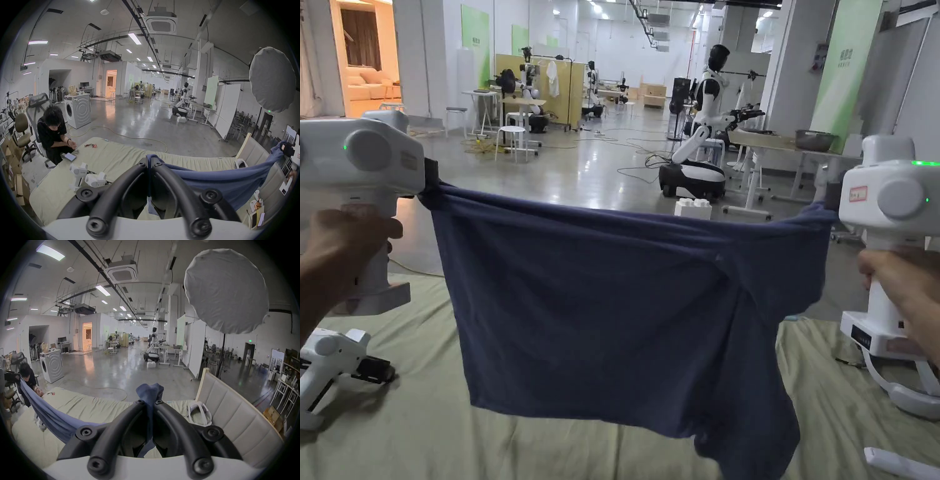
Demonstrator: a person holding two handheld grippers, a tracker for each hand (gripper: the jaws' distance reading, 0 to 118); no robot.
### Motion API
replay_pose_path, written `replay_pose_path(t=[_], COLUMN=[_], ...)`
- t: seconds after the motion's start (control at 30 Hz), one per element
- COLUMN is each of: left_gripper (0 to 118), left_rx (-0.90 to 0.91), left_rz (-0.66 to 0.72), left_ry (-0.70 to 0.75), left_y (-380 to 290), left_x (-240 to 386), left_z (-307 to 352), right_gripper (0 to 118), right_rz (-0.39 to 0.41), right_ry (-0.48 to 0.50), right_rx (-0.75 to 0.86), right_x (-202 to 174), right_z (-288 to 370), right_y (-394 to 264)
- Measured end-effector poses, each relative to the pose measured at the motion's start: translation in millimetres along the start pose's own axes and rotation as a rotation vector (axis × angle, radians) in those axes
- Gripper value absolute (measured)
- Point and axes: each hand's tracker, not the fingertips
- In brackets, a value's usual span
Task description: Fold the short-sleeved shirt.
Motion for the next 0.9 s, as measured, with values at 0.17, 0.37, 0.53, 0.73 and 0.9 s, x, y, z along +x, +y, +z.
replay_pose_path(t=[0.17,0.37,0.53,0.73,0.9], left_gripper=[4,4,4,4,4], left_rx=[0.021,-0.026,-0.121,-0.197,-0.254], left_rz=[-0.025,-0.070,-0.089,-0.054,-0.049], left_ry=[0.018,0.027,0.014,-0.021,-0.040], left_y=[4,-50,-138,-241,-305], left_x=[6,5,-6,-25,-40], left_z=[-12,-23,-14,31,86], right_gripper=[5,5,5,5,5], right_rz=[0.031,0.060,0.089,0.080,0.083], right_ry=[-0.026,-0.031,-0.029,-0.043,-0.035], right_rx=[0.036,-0.007,-0.084,-0.199,-0.273], right_x=[-4,-7,-8,0,4], right_z=[-9,-8,9,44,95], right_y=[6,-50,-125,-214,-277])
